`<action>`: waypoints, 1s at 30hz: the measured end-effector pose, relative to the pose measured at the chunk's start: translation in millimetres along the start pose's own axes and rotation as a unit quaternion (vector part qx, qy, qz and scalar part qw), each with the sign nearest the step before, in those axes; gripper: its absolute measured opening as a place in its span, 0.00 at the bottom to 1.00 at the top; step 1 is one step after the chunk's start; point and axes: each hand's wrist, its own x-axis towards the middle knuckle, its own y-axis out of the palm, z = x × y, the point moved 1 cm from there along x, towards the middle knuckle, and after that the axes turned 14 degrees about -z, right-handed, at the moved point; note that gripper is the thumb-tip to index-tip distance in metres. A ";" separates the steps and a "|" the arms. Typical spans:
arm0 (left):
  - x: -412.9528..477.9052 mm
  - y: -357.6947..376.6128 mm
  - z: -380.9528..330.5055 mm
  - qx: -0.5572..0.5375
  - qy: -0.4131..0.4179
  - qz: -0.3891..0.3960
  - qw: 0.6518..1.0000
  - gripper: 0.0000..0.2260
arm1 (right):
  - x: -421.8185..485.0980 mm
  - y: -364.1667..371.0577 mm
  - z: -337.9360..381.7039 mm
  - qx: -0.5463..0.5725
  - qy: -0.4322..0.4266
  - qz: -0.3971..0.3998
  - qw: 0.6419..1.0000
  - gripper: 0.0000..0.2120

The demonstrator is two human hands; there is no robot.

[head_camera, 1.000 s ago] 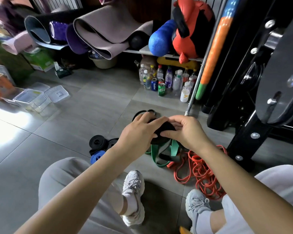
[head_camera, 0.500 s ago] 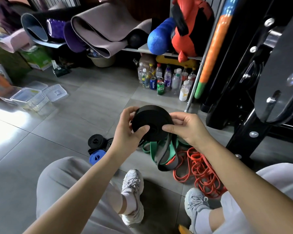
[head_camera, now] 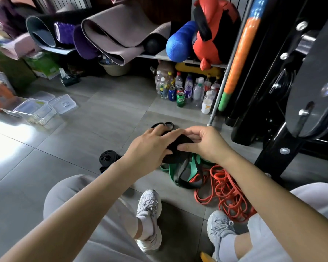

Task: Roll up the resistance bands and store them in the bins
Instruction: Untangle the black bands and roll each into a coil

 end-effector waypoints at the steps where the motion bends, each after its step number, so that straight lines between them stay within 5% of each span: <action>1: -0.2 0.5 1.5 -0.022 -0.022 0.005 0.999 0.28 | 1.4 -1.3 -1.7 -0.002 0.008 0.000 1.000 0.18; 5: -2.4 -0.4 10.4 -0.086 -0.084 -0.032 0.992 0.27 | -5.4 -8.2 -21.8 -0.098 0.029 0.027 0.994 0.13; 9: -7.1 0.2 20.0 -0.085 -0.090 -0.038 0.992 0.29 | -18.9 -10.2 -46.9 -0.054 0.061 0.004 0.997 0.07; 16: -10.0 0.0 18.5 -0.187 -0.137 -0.051 0.972 0.25 | -17.0 3.0 -31.4 0.022 0.033 0.017 0.999 0.21; 19: -9.0 -4.7 16.0 -0.208 -0.157 -0.075 0.963 0.25 | -14.6 2.6 -21.9 0.077 0.027 -0.021 0.996 0.17; 25: -6.9 -0.9 7.9 -0.324 -0.279 -0.157 0.890 0.26 | -16.9 10.2 -14.9 0.125 0.008 -0.074 0.989 0.18; 30: -6.8 8.9 -4.5 -0.388 -0.347 -0.211 0.827 0.23 | -20.0 15.7 -16.9 0.154 0.011 -0.197 0.968 0.16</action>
